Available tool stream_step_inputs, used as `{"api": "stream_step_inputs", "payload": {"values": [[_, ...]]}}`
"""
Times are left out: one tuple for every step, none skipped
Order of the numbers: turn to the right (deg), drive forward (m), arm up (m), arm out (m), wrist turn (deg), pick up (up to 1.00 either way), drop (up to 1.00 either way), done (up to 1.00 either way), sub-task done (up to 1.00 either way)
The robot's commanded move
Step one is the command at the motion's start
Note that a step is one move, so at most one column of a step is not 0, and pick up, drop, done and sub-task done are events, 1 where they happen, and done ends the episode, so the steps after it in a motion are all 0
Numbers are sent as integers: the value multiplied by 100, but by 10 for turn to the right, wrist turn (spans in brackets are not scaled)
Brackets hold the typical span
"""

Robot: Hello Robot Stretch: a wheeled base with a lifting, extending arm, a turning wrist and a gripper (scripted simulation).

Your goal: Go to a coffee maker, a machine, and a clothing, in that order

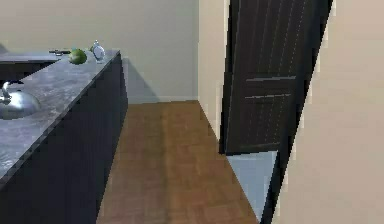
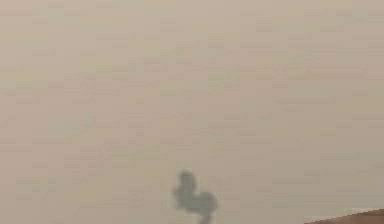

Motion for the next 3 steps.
{"api": "stream_step_inputs", "payload": {"values": [[-60,0,0,0,0,0,0,0,0],[0,100,0,0,0,0,0,0,0],[-240,0,0,0,0,0,0,0,0]]}}
